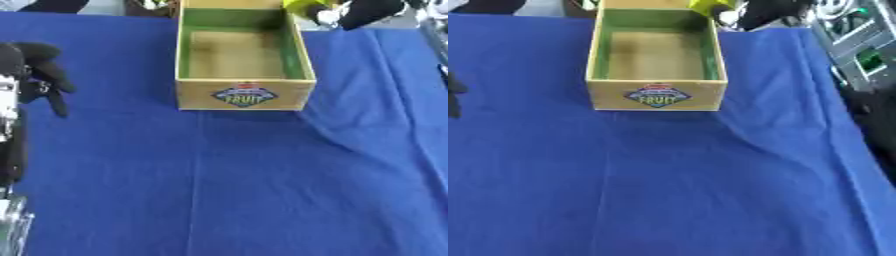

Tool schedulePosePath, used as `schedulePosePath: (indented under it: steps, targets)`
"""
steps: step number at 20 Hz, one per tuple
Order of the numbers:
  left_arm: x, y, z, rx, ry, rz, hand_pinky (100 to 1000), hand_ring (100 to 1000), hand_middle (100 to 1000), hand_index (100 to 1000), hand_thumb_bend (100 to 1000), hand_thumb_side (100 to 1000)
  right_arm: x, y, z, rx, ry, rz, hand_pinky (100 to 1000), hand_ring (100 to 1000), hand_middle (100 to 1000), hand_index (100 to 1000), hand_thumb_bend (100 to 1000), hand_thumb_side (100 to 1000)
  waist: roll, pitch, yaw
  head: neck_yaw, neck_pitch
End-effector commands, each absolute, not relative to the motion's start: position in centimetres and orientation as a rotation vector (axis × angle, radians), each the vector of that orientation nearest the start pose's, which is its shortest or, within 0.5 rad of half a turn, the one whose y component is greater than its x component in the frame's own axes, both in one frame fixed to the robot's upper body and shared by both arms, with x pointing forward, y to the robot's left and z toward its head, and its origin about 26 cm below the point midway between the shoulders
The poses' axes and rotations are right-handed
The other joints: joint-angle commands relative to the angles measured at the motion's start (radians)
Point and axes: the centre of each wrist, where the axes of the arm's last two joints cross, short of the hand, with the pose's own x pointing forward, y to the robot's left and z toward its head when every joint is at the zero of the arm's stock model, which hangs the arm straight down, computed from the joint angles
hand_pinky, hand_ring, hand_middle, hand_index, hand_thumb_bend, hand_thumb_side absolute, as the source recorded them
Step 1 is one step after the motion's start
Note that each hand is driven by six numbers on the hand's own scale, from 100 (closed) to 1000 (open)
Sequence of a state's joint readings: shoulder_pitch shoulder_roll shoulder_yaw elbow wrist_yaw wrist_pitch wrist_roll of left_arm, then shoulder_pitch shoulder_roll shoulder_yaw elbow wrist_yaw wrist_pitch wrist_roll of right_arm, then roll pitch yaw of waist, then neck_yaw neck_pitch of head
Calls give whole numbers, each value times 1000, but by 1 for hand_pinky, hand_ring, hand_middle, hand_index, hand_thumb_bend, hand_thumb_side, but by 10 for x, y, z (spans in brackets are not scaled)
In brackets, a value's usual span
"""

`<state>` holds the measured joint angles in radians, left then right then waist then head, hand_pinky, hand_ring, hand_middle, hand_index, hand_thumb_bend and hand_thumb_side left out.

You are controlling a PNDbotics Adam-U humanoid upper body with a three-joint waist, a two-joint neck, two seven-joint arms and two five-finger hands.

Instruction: Pick up objects on the table and place them in the box.

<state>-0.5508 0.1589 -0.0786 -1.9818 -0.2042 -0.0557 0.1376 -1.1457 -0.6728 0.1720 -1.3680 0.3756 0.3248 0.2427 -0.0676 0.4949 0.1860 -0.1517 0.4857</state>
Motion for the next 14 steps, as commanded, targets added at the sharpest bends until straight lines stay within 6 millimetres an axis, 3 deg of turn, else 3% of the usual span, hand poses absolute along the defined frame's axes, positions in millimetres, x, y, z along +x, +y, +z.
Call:
schedulePosePath:
  steps: [1, 8, 11, 12, 13, 14]
  targets:
    - [310, 184, 263, 166, -2637, -303, 246, 447, 445, 644, 100, 851, 413, -264, 413, -993, -1927, 787, 373, 469, 112, 201, 100, 100, -1, -15, 17, -36, -32]
    - [310, 179, 269, 136, -2659, -311, 245, 447, 445, 643, 100, 850, 436, -249, 400, -1090, -1883, 830, 381, 477, 111, 205, 100, 100, -11, 9, 76, -90, -58]
    - [309, 177, 270, 128, -2665, -311, 245, 447, 446, 643, 100, 851, 446, -244, 388, -1146, -1841, 865, 412, 513, 148, 258, 100, 100, -13, 14, 83, -101, -62]
    - [309, 177, 270, 127, -2666, -311, 245, 447, 446, 643, 100, 851, 449, -243, 384, -1167, -1824, 884, 456, 559, 217, 351, 100, 100, -14, 14, 84, -104, -61]
    - [309, 177, 270, 126, -2667, -310, 246, 447, 446, 643, 100, 851, 451, -243, 380, -1181, -1807, 911, 525, 627, 363, 533, 100, 138, -15, 15, 84, -106, -61]
    - [309, 177, 271, 126, -2667, -309, 246, 447, 446, 643, 100, 851, 452, -242, 377, -1193, -1790, 952, 578, 681, 477, 643, 100, 256, -16, 15, 84, -107, -59]
